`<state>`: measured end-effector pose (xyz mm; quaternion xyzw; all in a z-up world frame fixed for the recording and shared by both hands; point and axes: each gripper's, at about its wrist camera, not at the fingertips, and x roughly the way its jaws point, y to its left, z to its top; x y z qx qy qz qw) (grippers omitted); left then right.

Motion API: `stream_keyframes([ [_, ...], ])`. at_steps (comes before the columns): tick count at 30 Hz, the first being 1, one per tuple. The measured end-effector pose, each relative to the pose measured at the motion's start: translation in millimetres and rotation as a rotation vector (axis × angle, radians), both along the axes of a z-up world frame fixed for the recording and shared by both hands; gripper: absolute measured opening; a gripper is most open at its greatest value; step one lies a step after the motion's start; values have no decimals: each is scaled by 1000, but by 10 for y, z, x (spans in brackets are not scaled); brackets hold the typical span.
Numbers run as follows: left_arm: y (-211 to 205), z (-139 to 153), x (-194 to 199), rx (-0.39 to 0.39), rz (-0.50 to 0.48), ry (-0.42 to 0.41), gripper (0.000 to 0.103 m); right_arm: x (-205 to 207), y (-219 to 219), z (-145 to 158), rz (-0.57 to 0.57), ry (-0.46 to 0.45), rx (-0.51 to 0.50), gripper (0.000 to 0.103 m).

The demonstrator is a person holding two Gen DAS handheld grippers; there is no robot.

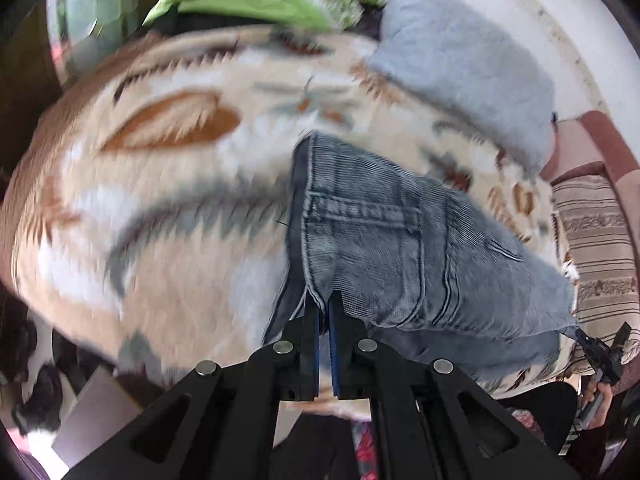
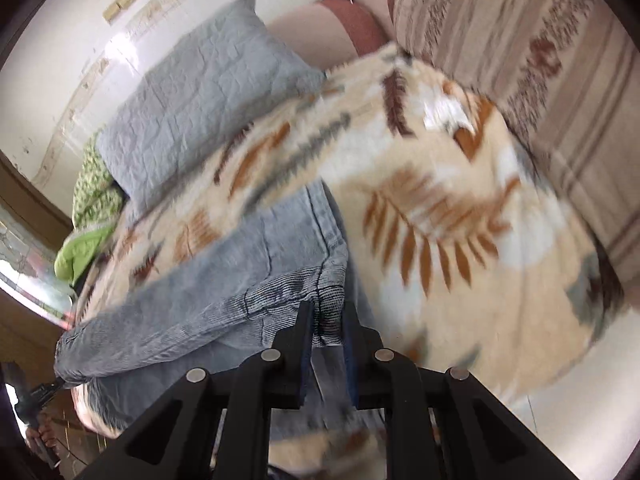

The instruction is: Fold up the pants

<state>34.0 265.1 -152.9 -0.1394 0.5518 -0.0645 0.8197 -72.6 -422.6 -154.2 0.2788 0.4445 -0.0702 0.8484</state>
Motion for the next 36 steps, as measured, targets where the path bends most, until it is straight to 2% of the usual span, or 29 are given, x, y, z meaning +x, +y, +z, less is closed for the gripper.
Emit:
stream_keyframes([
  [3,50,-274,-146,6,32,72,5,-231,-50,-165,16,85,51,15],
  [5,57,-329,-185,19,42,94,6,-399,-64,-201,32,115,44,16],
  [7,98,-306,-193,76,73,117,6,-525,-88,-218,60,132,76,18],
  [9,187,-184,-189,144,122,99,6,-612,-128,-163,61,132,82,18],
  [12,209,119,-190,187,189,-2,6,-643,-161,26,34,53,67,18],
  [15,-215,337,-113,183,89,-92,8,-444,-35,141,49,-8,77,18],
  [17,-677,363,-62,166,-24,-128,14,-168,196,155,80,-19,85,18],
  [20,-1306,231,-1,159,-166,-141,34,211,579,32,147,6,64,18],
  [22,-1661,65,23,170,-232,-135,60,426,844,-118,198,42,26,18],
  [23,-1804,-63,45,192,-253,-110,66,519,947,-233,212,76,13,18],
  [25,-1963,-349,88,263,-269,-10,68,638,1073,-485,226,164,-7,18],
  [26,-1989,-419,84,297,-276,1,69,641,1092,-577,223,179,-13,18],
  [27,-2018,-430,39,325,-291,-22,71,606,1086,-565,211,148,-12,18],
  [29,-2054,-409,-29,345,-326,-46,74,596,1071,-537,222,167,1,17],
  [31,-2040,-369,-36,329,-321,-45,74,589,1049,-505,221,177,-4,18],
  [33,-2037,-317,-6,280,-307,-60,74,629,1096,-448,235,171,-11,20],
  [36,-2150,-254,-18,189,-321,-99,75,798,1293,-296,301,119,42,19],
])
